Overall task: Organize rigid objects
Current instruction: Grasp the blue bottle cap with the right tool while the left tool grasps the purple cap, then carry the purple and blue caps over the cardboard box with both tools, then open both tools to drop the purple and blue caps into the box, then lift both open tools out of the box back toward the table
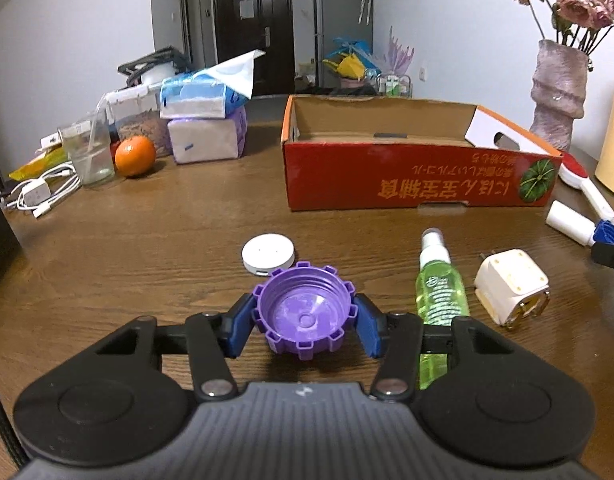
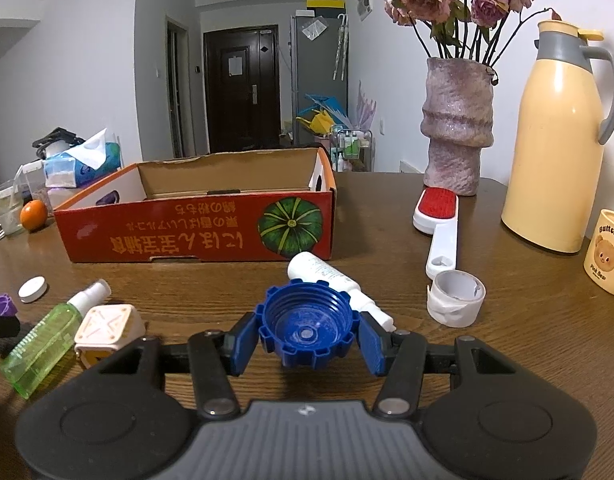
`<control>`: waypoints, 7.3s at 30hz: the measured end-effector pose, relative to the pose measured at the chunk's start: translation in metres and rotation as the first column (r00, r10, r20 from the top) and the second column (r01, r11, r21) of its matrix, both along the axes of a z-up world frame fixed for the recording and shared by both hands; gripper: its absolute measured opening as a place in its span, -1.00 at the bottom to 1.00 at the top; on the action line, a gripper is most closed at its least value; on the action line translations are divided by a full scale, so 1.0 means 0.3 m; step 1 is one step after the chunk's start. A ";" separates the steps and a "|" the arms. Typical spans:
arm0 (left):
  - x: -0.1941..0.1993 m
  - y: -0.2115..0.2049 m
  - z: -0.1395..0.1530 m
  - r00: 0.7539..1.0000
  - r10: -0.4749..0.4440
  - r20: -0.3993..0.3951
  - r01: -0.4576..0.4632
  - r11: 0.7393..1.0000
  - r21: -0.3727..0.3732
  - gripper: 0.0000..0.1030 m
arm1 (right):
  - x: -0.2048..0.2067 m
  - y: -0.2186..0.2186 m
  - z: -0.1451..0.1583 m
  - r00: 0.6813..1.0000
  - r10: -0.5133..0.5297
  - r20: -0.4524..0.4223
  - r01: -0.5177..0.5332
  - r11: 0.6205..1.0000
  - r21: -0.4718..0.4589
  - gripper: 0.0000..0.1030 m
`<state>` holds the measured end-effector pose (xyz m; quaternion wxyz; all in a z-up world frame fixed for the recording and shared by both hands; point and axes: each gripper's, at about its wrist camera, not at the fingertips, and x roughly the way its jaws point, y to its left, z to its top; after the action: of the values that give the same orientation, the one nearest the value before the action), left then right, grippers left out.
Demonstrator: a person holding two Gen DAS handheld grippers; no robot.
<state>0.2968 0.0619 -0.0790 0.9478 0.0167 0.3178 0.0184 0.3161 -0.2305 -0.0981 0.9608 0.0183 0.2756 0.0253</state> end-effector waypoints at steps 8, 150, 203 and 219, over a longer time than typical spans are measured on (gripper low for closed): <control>-0.030 -0.023 0.037 0.999 -0.015 0.041 0.015 1.000 0.005 0.05 | -0.011 0.009 0.018 1.000 0.009 0.018 -0.009 1.000 0.005 0.03; 0.723 -0.142 0.208 0.982 0.079 0.169 -0.073 0.996 -0.043 1.00 | 0.680 0.237 0.135 0.999 0.045 0.030 -0.045 0.999 0.003 1.00; 0.244 -0.032 0.182 0.985 0.113 0.130 -0.109 0.993 -0.037 1.00 | 0.224 0.256 0.138 0.989 0.145 -0.010 -0.145 0.989 -0.008 1.00; 0.100 -0.008 0.120 0.991 0.106 0.078 -0.104 0.994 -0.020 1.00 | 0.067 0.297 0.101 0.979 0.197 -0.046 -0.199 0.980 -0.028 0.98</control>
<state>0.3267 0.0596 -0.0432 0.9575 -0.0085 0.2806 0.0664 0.3363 -0.1414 -0.0678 0.9475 -0.0243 0.2970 0.1158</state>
